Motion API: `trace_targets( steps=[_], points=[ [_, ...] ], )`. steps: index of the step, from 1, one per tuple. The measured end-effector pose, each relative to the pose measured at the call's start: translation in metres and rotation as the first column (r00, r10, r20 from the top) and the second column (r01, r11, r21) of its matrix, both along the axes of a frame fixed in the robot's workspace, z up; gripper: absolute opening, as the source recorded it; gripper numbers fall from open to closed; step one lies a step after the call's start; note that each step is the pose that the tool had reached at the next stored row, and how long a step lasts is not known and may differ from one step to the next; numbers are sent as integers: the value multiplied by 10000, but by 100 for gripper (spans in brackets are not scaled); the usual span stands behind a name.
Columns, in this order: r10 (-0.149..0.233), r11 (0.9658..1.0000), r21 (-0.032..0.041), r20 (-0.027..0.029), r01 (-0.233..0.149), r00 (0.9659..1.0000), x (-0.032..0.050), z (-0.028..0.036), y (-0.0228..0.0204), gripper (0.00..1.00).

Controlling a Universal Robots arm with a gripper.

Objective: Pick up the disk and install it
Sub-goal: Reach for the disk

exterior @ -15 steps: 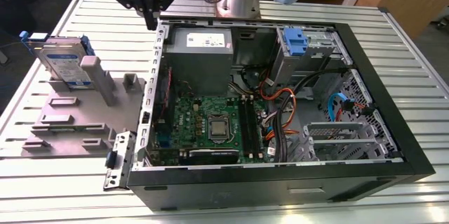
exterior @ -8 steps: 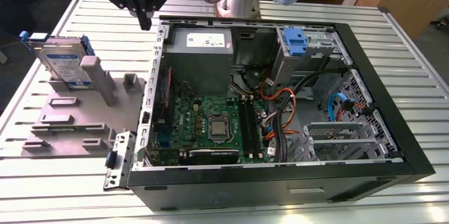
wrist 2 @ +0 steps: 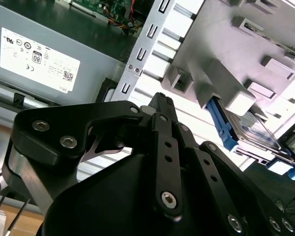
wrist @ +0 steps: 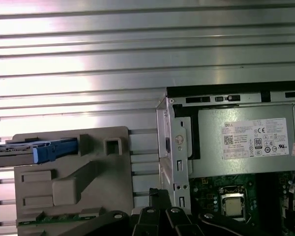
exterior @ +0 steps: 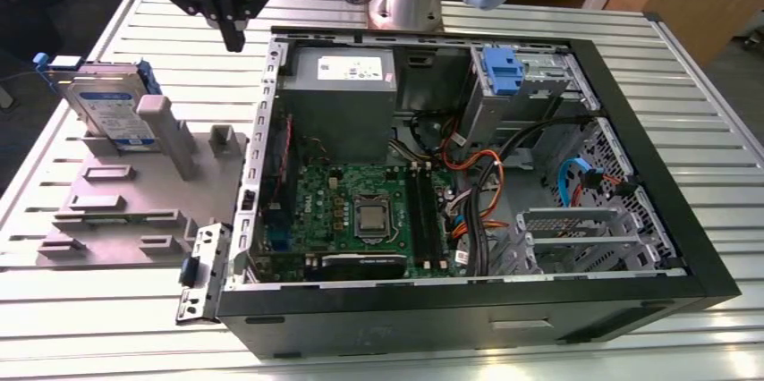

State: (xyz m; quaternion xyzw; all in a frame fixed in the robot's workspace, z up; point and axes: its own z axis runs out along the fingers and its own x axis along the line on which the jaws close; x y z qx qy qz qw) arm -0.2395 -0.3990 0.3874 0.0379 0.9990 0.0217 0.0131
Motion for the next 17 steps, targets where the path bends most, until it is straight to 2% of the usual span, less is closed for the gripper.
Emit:
trace_targets(
  steps=[17],
  points=[
    [-1, 10000, 0, 0, 1, 10000, -46, -2, 0, 11]
  ],
)
